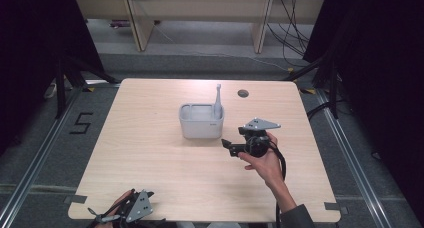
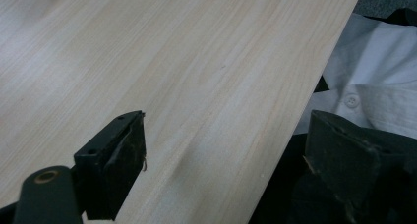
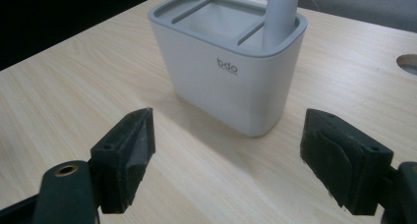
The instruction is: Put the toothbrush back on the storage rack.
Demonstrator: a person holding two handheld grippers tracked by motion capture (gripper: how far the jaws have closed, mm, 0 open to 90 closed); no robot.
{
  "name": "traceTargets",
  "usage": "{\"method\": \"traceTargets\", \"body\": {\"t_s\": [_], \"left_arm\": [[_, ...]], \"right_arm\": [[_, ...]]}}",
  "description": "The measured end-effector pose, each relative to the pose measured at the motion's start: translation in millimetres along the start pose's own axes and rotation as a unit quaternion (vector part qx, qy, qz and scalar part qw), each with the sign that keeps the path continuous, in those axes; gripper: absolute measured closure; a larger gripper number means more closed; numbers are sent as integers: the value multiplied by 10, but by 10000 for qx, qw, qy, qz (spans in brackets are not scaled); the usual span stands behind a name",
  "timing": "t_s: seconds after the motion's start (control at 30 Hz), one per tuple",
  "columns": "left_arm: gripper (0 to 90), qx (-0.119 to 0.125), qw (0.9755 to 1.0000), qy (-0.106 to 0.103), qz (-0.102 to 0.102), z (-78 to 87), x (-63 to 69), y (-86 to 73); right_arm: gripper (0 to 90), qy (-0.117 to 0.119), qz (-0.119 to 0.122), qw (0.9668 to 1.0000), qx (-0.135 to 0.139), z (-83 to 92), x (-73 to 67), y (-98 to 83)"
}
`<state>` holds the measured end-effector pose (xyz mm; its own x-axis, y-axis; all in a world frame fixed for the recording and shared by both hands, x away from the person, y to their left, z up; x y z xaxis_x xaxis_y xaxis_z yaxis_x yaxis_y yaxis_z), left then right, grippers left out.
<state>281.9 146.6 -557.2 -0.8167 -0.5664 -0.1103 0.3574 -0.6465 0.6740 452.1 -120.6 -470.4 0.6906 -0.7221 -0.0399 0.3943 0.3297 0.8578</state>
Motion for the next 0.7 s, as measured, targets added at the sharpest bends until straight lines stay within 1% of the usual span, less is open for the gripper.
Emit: {"method": "traceTargets", "body": {"t_s": [0.03, 0.07, 0.1, 0.13, 0.17, 0.2, 0.23, 0.27, 0.3, 0.33, 0.37, 0.4, 0.43, 0.47, 0.5, 0.53, 0.57, 0.6, 0.63, 0.67, 0.7], "left_arm": [[152, 15, 10000, -3, -12, 2, -3, 3], [152, 15, 10000, -3, -12, 2, -3, 3], [152, -2, 10000, 7, -11, 11, -7, -5], [152, -2, 10000, 7, -11, 11, -7, -5], [152, -26, 10000, 50, -55, 15, -17, -11], [152, -20, 10000, 47, -59, 17, -15, -9], [152, 12, 10000, -1, -23, 18, -2, -5], [152, 11, 10000, 10, -23, 16, -4, -5], [152, 1, 10000, 18, -26, 15, -4, -7], [152, 38, 10000, 55, -2, 5, -5, -3], [152, 39, 10000, -34, 15, 14, 14, -4], [152, 39, 10000, -34, 15, 14, 14, -4], [152, 8, 10000, 25, -28, 19, -5, -6], [152, 8, 10000, 16, -21, 19, -3, -7], [152, 3, 10000, 24, -27, 18, -5, -8], [152, 1, 10000, 21, -29, 18, -5, -8], [152, 3, 10000, 23, -31, 18, -5, -8], [152, 59, 10000, 12, 26, 12, 5, 0], [152, 12, 10000, 20, -28, 20, -3, -7], [152, 24, 10000, 14, -12, 20, -1, -6], [152, 27, 10000, 20, -7, 20, -1, -6]], "right_arm": [[217, 16, 70, 10000, -25, 5, 2, -16], [217, -12, 40, 10000, -8, 3, -12, -30], [217, 44, 132, 9999, -42, 3, -10, -48], [217, 44, 132, 9999, -42, 3, -10, -48], [217, -1, 178, 9998, -58, 7, -11, -79], [217, 71, 128, 9999, -66, 4, -31, -97], [217, 21, 120, 9999, -109, 20, -30, -111], [217, 78, 60, 9999, -103, 14, -48, -131], [217, 83, 121, 9998, -105, 16, -44, -147], [217, 27, 212, 9997, -116, 23, -28, -163], [217, 35, 86, 9998, -175, 36, -47, -190], [216, 7, 112, 9998, -145, 37, -36, -203], [216, 42, -3, 9998, -195, 46, -58, -229], [216, -10, 44, 9998, -194, 55, -42, -244], [214, 29, -62, 9996, -263, 73, -62, -269], [209, 64, -8, 9998, -183, 63, -52, -274], [208, -17, 102, 9997, -222, 82, -30, -287], [209, 4, 20, 9997, -239, 89, -44, -308], [209, 15, -7, 9997, -240, 98, -49, -319], [209, -15, 7, 9998, -192, 99, -44, -324], [208, 9, 111, 9997, -218, 105, -33, -341]]}}
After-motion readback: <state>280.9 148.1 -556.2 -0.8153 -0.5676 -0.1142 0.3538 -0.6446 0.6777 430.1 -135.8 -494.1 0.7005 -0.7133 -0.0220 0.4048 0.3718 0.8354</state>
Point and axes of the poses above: each handheld gripper's, and its own axes: z roughly backward along the jaws, y roughly out of its top, x roughly to its right, the point moved 8 cm from there along -z, roughly forward along the jaws, and after that the axes turned 5 degrees about z, right-handed, at the moved point
